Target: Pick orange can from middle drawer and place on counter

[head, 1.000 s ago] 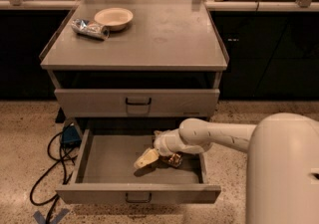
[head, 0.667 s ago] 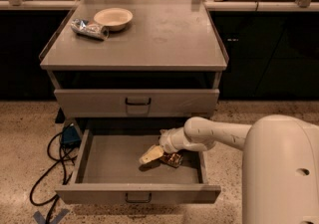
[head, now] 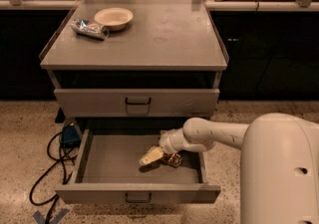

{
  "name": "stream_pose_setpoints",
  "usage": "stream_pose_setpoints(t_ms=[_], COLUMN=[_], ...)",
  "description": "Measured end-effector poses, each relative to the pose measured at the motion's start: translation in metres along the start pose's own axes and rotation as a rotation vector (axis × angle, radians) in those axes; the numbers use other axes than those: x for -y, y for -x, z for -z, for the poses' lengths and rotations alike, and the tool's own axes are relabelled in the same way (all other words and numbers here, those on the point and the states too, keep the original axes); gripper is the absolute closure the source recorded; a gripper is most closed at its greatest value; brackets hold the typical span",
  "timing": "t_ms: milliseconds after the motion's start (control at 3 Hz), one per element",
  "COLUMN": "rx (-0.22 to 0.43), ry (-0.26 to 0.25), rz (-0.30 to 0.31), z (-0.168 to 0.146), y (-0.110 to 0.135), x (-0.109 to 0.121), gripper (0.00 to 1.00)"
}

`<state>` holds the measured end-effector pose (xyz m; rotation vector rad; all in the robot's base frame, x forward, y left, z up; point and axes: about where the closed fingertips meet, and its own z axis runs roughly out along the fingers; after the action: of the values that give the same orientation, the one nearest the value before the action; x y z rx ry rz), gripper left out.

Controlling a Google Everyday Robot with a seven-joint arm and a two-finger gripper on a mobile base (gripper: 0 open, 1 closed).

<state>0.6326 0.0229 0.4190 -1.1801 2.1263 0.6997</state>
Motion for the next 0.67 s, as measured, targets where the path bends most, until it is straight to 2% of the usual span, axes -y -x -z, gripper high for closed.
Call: stream_pose_setpoints(t_ms=[667], rx=[-0.076], ry=[-0.063], rz=[-0.028], z=[0.024], y=[-0.039], x=[0.02], gripper=[0.0])
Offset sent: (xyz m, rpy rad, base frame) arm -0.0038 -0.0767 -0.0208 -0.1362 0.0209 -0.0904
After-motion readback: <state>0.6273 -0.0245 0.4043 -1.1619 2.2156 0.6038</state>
